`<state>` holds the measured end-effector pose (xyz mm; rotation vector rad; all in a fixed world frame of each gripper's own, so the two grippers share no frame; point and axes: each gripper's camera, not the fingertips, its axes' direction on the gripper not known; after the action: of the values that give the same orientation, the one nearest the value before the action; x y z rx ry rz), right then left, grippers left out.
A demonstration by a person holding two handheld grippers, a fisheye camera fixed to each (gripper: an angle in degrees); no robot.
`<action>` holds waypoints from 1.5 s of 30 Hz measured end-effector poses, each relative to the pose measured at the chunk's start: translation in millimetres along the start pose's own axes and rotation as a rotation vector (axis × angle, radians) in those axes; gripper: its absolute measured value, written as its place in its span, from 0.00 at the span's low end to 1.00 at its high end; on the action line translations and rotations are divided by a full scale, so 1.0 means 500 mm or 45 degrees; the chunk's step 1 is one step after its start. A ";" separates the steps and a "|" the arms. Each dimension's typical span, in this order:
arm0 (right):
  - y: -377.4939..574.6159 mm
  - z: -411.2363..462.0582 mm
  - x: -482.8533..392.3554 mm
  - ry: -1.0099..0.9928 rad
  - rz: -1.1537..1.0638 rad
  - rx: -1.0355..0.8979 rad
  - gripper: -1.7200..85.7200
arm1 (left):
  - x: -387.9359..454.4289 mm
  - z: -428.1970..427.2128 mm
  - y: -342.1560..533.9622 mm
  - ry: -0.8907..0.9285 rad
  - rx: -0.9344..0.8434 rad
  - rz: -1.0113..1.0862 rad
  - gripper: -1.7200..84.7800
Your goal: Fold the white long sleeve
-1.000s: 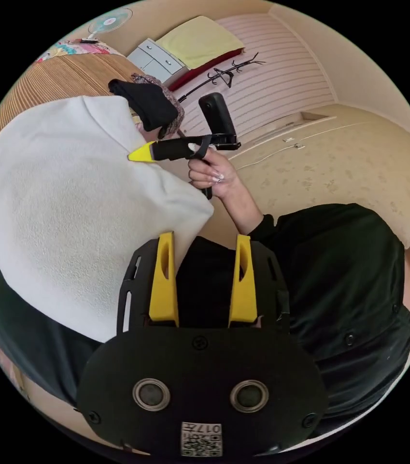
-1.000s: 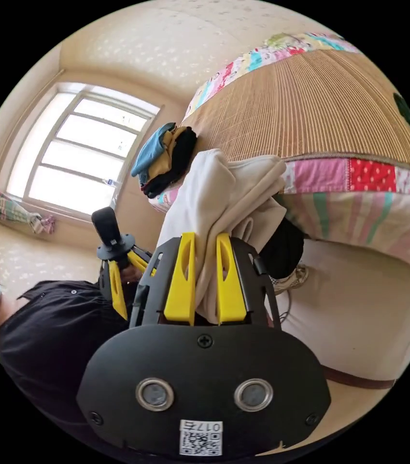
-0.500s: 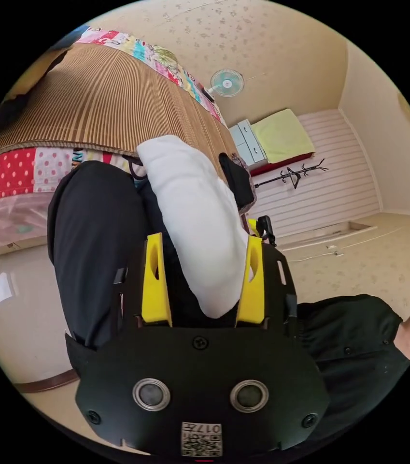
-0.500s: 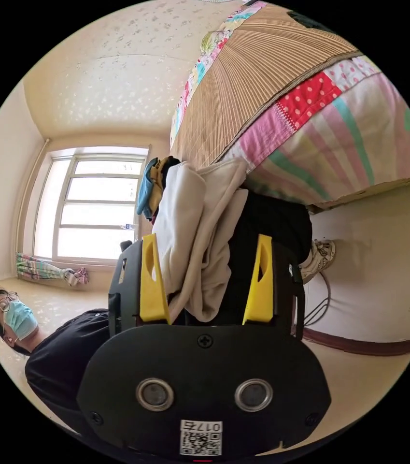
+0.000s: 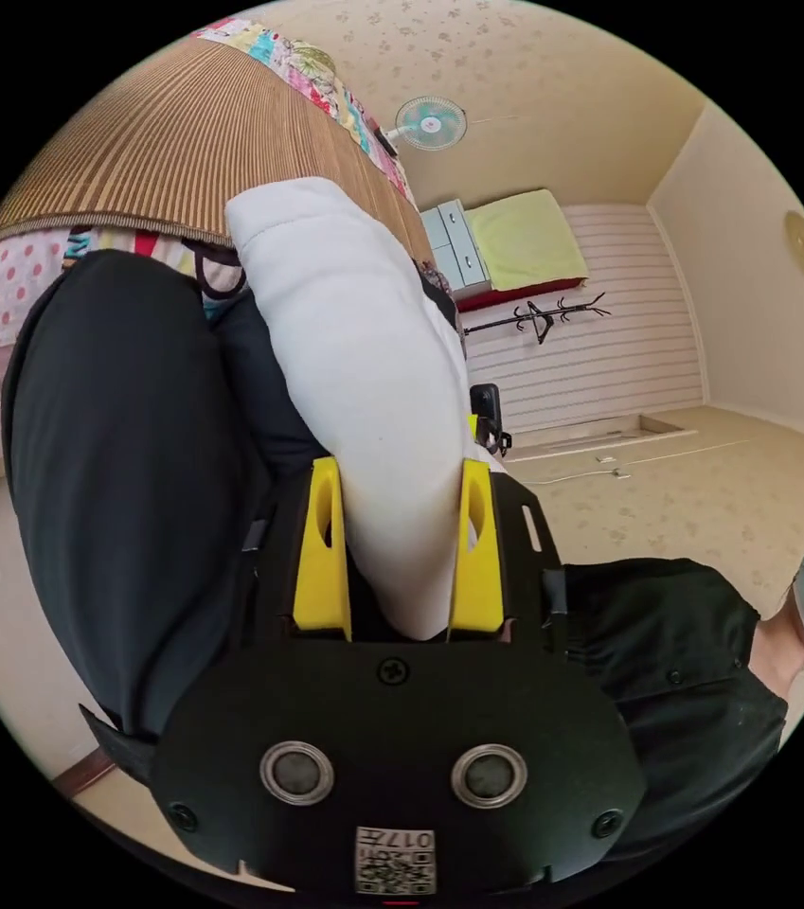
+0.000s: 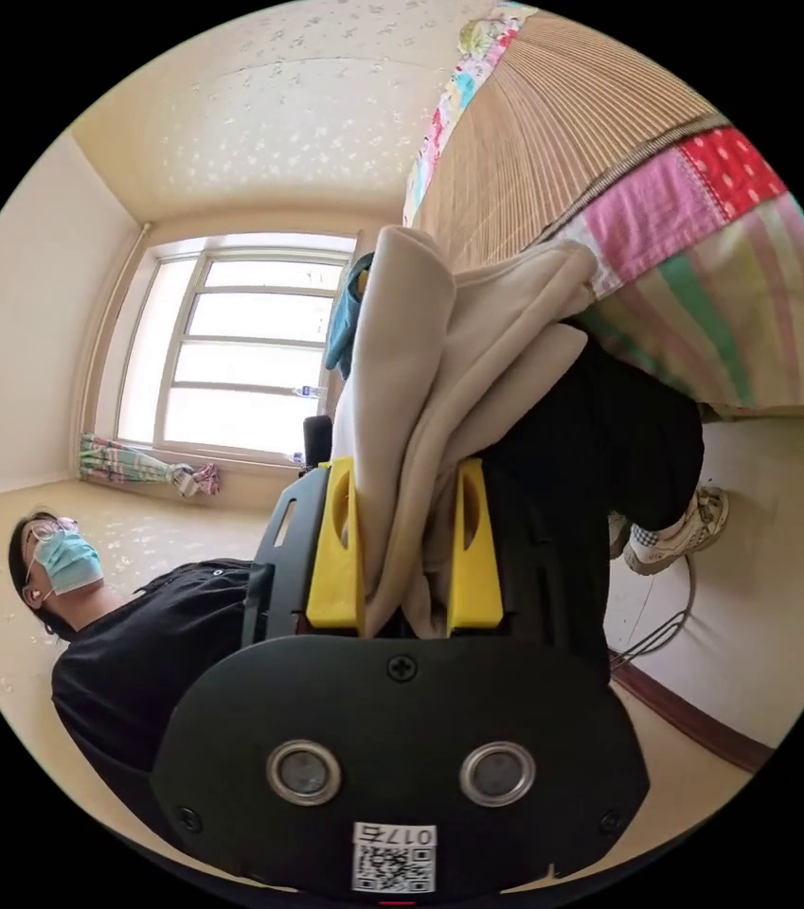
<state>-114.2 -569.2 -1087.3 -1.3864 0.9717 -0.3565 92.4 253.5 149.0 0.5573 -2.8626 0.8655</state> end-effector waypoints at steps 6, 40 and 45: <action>-0.123 0.082 -0.198 0.027 -0.340 -0.088 0.18 | 0.144 -0.160 -0.001 -0.074 0.264 0.188 0.21; -0.262 0.429 -0.138 1.072 -0.275 0.099 0.09 | 0.135 -0.622 0.170 -0.697 1.225 0.069 0.18; -0.104 0.077 -0.039 1.439 0.158 0.405 0.08 | 0.128 -0.418 0.161 -0.773 1.000 0.044 0.18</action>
<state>-80.4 -540.4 -1036.5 -0.7568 1.7936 -1.2119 0.7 410.9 294.4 0.9733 -2.9070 2.1753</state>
